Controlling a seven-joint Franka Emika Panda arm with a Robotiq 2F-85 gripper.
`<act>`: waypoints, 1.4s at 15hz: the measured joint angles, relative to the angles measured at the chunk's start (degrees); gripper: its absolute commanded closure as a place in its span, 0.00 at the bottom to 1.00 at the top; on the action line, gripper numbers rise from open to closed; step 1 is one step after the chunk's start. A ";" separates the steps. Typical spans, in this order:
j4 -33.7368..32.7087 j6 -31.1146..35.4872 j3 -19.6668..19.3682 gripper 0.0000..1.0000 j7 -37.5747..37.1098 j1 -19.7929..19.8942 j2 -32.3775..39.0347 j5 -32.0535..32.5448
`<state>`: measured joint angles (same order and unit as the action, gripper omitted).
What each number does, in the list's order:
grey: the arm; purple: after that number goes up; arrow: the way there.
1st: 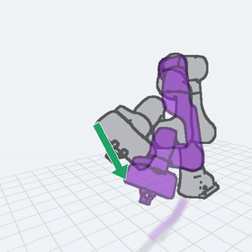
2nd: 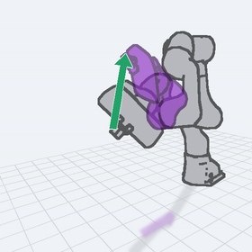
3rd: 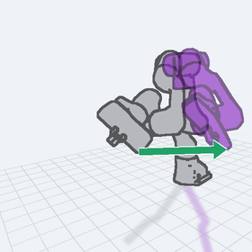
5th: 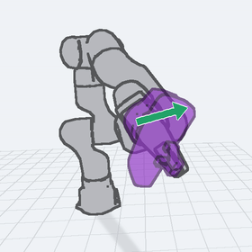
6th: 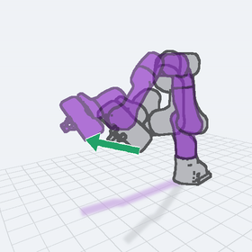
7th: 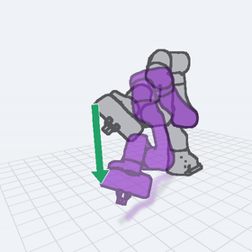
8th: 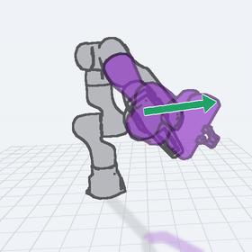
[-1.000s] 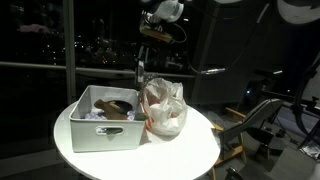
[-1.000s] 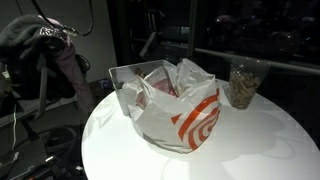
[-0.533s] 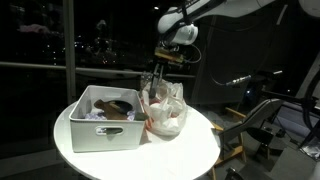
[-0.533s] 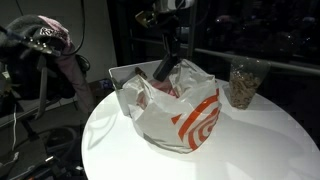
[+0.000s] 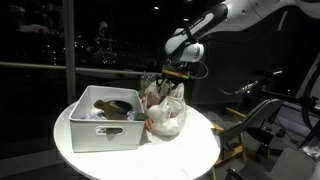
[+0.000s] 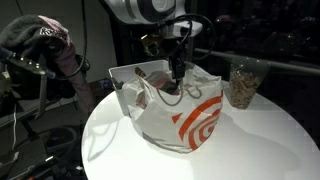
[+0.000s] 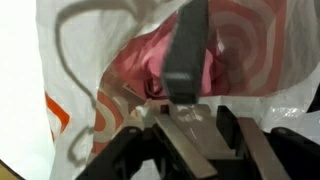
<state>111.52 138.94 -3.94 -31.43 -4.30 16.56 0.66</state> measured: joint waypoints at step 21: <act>-14.13 -4.71 10.40 0.00 11.92 -12.43 9.88 6.35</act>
<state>97.39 134.23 6.46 -19.51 -16.73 26.44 7.01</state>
